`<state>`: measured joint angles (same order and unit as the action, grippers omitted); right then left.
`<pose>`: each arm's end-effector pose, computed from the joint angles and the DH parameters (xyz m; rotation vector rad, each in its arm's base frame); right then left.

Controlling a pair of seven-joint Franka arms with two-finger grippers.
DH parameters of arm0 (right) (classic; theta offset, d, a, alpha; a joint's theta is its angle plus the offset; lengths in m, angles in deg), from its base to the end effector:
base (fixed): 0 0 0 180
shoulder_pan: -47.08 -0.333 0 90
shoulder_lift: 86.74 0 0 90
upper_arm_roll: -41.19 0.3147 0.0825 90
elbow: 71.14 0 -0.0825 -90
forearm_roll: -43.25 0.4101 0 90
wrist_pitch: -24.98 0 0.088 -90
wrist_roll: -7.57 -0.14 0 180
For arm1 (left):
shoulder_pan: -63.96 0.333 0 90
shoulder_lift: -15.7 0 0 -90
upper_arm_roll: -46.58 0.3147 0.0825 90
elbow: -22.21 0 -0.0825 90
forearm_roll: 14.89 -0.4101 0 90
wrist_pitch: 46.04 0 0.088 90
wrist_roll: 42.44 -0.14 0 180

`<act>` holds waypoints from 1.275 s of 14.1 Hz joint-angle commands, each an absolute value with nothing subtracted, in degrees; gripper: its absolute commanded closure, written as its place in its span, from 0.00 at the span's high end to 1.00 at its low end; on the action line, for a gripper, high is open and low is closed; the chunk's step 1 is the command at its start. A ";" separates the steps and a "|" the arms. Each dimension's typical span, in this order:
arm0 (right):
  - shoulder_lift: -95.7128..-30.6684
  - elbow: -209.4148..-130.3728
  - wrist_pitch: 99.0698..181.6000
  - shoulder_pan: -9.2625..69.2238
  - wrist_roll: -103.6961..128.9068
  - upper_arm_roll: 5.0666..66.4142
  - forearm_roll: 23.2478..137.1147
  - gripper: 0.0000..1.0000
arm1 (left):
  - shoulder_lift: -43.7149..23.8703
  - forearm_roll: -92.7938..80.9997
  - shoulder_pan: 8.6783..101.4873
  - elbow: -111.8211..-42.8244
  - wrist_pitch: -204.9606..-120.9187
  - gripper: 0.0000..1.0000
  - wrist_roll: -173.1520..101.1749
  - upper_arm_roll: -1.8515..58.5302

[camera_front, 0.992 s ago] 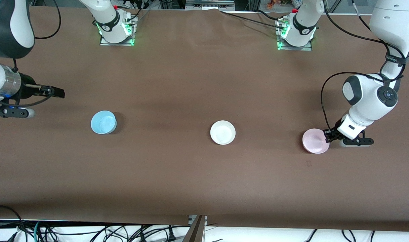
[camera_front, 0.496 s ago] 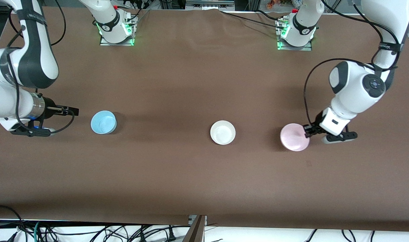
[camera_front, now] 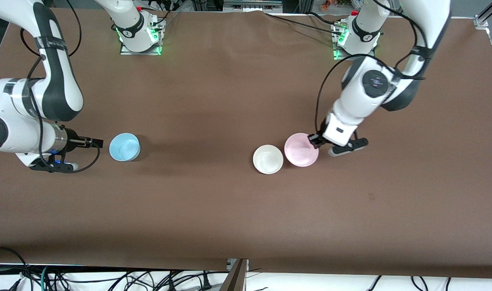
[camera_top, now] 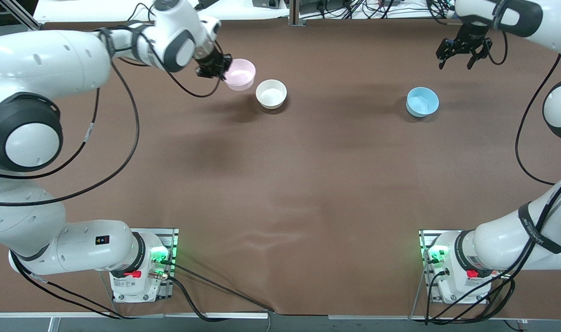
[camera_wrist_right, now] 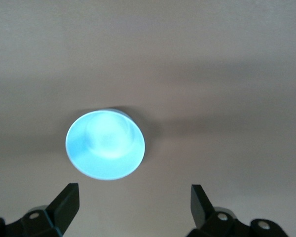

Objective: Stack pink and blue bowls on white bowl
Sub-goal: 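Carry the pink bowl toward the white bowl while the right gripper nears the blue bowl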

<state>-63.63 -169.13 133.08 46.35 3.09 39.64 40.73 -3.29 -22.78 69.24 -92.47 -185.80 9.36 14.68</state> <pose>0.6474 -0.0129 0.2929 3.0620 -0.1120 -0.3463 0.5763 -0.2777 0.2809 2.9265 0.5621 0.1181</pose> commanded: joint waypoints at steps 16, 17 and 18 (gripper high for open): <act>-60.29 -186.62 160.42 50.86 12.84 40.13 55.19 1.00 | -16.20 -40.64 58.33 -83.00 -185.70 0.00 39.99 15.38; -60.20 -186.88 160.42 51.03 13.28 40.13 56.24 1.00 | -16.64 -41.16 58.33 -82.90 -185.70 0.00 40.44 15.38; -60.11 -186.97 160.42 51.12 13.63 40.13 57.04 1.00 | -16.82 -41.52 58.33 -82.90 -185.70 0.00 41.05 15.38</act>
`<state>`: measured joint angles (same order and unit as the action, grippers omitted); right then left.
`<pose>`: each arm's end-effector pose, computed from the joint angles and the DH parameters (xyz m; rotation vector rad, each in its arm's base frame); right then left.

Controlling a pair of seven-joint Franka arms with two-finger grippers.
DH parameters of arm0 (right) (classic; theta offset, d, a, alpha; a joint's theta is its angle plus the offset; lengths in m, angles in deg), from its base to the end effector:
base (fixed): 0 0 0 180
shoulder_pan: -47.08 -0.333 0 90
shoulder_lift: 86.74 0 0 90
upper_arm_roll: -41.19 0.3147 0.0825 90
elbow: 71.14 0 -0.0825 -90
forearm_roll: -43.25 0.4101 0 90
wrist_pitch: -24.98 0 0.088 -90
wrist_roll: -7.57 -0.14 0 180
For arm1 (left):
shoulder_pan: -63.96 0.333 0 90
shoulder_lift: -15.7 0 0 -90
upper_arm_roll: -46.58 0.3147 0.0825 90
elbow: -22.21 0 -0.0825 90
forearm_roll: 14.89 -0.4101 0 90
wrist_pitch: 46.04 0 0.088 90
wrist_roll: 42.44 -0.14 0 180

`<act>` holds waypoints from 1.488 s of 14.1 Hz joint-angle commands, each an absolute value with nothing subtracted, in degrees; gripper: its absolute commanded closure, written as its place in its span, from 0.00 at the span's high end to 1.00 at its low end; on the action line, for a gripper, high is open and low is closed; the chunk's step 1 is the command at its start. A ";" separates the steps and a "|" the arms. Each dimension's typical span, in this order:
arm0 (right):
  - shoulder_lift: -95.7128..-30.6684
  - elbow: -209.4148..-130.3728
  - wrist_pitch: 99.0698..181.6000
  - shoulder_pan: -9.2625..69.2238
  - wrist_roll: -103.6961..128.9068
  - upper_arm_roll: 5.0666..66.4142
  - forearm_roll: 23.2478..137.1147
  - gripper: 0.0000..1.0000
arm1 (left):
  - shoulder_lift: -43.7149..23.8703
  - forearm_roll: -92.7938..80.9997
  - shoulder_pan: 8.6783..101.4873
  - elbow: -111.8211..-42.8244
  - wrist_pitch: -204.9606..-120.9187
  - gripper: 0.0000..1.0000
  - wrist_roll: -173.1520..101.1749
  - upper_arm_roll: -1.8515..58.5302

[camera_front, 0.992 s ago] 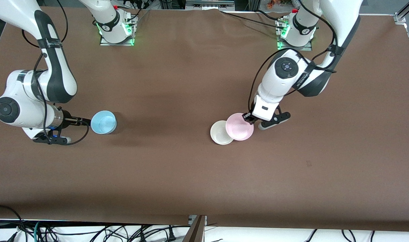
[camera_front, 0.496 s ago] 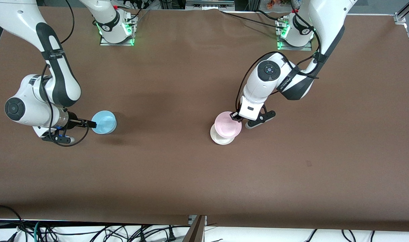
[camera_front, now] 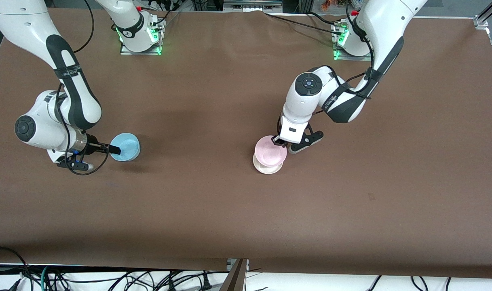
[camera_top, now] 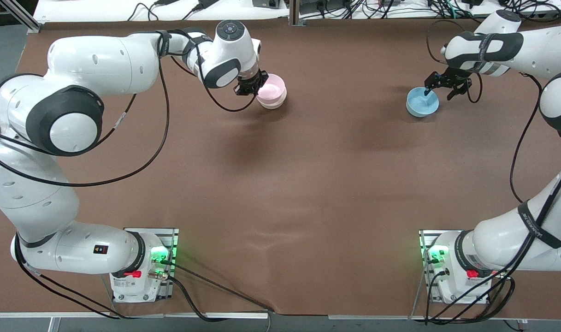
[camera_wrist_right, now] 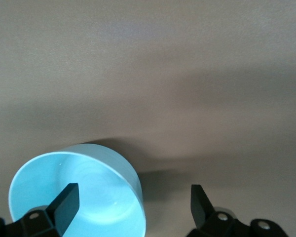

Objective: Stack pink and blue bowls on white bowl
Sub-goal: 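Carry the pink bowl toward the white bowl while the right gripper nears the blue bowl, then lower the pink bowl into the white bowl while the right gripper grasps the blue bowl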

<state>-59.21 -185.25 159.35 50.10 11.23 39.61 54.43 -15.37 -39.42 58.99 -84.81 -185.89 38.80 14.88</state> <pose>0.6066 -0.0417 0.1540 -3.0006 0.2399 0.1760 0.5525 -0.3823 0.2214 2.9196 0.8209 0.1399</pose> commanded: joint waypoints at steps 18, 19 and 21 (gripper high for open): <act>-60.02 -189.96 161.12 51.91 22.08 39.52 63.64 0.79 | -23.32 -48.99 56.49 -77.37 -186.49 0.00 49.49 16.17; -60.11 -189.88 161.03 51.91 22.08 39.43 63.64 0.77 | -23.32 -48.99 56.49 -77.37 -186.49 0.00 49.49 16.25; -60.29 -189.79 160.86 51.91 22.16 39.43 63.64 0.75 | -23.32 -48.99 56.22 -77.37 -186.49 0.04 49.49 16.34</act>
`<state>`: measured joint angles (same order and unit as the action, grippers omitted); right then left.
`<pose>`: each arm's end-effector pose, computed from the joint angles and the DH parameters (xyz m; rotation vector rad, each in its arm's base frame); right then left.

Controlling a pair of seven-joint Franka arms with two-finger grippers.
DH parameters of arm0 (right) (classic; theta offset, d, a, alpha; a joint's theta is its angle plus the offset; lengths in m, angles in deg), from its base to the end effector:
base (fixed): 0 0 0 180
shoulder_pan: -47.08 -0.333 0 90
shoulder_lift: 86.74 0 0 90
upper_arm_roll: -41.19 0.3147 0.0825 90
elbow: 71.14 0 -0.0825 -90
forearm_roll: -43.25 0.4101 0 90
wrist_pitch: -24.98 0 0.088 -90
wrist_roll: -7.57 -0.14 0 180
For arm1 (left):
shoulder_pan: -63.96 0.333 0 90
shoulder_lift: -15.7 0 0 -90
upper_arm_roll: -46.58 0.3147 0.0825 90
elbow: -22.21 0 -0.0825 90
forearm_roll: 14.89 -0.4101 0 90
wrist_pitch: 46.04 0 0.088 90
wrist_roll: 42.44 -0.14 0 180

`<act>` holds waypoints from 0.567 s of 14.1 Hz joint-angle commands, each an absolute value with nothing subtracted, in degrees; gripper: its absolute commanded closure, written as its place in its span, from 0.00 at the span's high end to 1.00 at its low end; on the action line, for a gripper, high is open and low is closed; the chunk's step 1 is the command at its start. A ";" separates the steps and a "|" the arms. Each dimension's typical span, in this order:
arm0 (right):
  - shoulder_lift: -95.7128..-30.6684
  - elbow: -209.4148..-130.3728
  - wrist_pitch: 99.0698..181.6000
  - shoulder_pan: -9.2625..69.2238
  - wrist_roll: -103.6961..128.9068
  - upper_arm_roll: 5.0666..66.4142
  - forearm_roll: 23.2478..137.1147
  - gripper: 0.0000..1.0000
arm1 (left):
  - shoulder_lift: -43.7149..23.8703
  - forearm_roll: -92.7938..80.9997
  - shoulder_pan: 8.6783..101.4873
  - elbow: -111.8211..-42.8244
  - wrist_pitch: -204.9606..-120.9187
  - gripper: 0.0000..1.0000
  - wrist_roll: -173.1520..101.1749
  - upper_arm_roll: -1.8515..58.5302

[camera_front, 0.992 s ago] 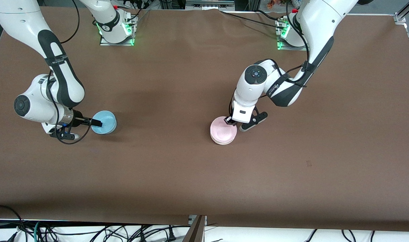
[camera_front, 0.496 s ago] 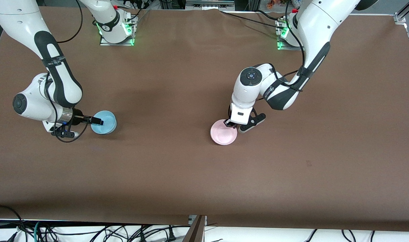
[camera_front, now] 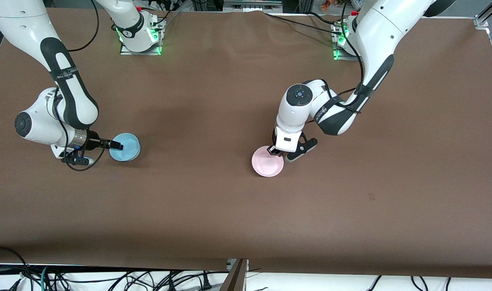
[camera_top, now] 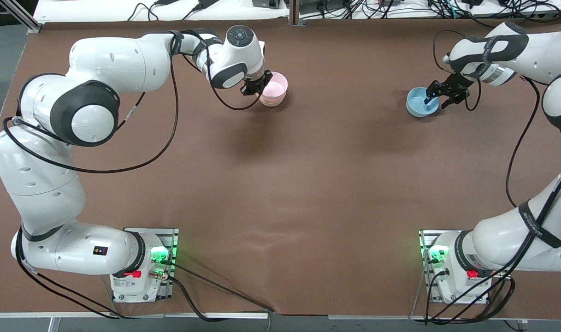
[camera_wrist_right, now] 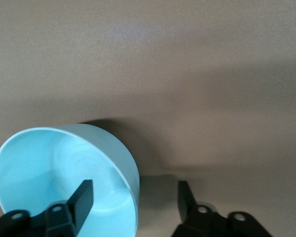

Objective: Stack pink and blue bowls on white bowl
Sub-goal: 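Lower the pink bowl into the white bowl while the right gripper grasps the blue bowl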

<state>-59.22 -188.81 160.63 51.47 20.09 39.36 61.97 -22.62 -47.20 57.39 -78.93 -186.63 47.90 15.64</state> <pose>0.5832 -0.0531 0.1327 -2.9114 0.2056 0.1896 0.5717 -0.3969 0.1891 2.8815 0.9313 0.1909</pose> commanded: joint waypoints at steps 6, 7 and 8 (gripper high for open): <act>-60.99 -189.70 160.68 51.91 22.25 39.08 63.55 0.75 | -23.06 -48.99 56.48 -75.79 -186.14 0.57 49.32 16.52; -60.99 -189.70 160.68 51.91 22.51 39.08 63.55 0.75 | -22.71 -48.99 56.83 -75.70 -186.14 0.57 49.23 16.43; -60.99 -189.79 160.68 51.91 22.95 39.08 63.55 0.68 | -22.27 -48.90 57.01 -75.09 -185.70 0.57 49.23 16.43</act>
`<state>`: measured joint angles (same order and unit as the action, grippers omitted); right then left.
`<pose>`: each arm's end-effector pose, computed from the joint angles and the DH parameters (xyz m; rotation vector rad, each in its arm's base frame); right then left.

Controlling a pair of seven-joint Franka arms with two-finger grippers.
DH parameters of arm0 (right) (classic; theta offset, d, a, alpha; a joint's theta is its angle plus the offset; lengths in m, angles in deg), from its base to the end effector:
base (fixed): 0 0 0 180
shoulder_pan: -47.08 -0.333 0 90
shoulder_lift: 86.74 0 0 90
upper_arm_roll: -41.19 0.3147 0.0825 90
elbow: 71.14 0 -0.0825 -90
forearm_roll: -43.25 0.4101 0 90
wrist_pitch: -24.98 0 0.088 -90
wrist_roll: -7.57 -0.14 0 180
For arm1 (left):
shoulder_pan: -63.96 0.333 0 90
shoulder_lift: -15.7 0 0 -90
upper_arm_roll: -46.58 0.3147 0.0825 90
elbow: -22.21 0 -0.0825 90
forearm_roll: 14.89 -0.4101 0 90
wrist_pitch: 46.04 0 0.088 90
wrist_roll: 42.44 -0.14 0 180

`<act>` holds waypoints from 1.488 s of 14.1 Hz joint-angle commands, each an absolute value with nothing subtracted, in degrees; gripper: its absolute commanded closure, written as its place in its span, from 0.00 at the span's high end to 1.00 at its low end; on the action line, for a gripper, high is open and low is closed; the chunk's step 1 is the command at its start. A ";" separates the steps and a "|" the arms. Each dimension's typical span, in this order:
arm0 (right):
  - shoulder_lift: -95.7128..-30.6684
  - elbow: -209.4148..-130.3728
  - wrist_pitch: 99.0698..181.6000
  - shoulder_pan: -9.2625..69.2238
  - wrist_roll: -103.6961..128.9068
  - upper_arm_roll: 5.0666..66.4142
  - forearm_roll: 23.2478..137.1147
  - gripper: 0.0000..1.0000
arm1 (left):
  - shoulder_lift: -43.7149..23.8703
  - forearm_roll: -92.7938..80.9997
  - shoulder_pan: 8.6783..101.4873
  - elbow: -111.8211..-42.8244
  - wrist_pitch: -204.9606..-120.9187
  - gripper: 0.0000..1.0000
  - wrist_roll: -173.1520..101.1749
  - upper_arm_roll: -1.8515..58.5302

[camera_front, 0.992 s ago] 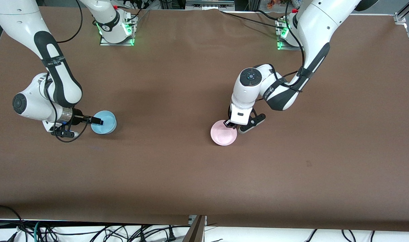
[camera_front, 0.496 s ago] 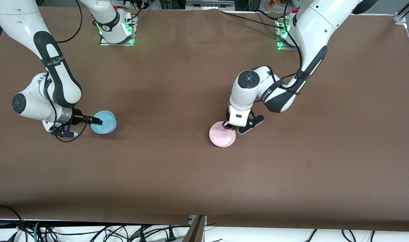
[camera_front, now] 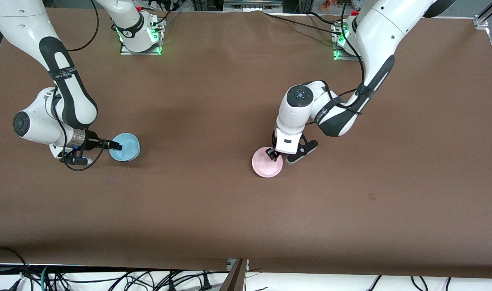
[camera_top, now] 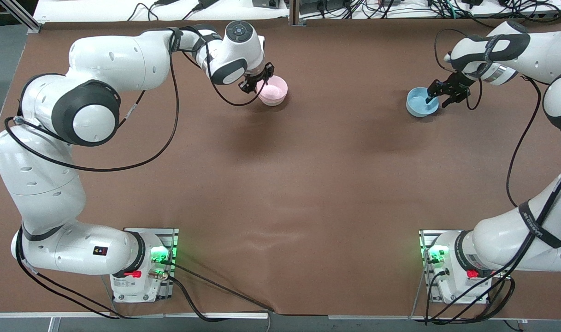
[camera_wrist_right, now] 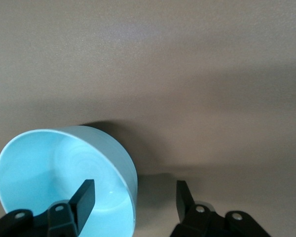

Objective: Stack pink and blue bowls on white bowl
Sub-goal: 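Lift the blue bowl with the right gripper while the left gripper withdraws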

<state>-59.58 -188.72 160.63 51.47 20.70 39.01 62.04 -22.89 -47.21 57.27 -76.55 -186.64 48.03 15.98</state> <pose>0.5848 -0.0570 0.1370 -2.9140 0.1985 0.1755 0.5878 -0.3975 0.2030 2.8479 0.9493 0.2251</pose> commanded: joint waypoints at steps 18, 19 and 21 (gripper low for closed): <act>-61.52 -180.40 151.19 51.74 11.32 50.83 63.38 0.00 | -14.46 -33.71 58.59 -35.29 -122.71 0.65 21.66 6.76; -61.43 -179.08 151.54 51.56 6.31 53.64 63.03 0.00 | -13.40 -32.57 60.60 -33.79 -120.59 0.68 19.72 6.76; -60.90 -176.18 151.89 49.90 -0.40 57.26 63.11 0.00 | -11.56 -28.71 67.52 -33.16 -119.78 0.68 14.20 6.67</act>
<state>-61.13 -178.94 152.52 50.88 5.47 54.44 62.86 -12.82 -33.08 61.05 -34.56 -121.38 20.90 6.94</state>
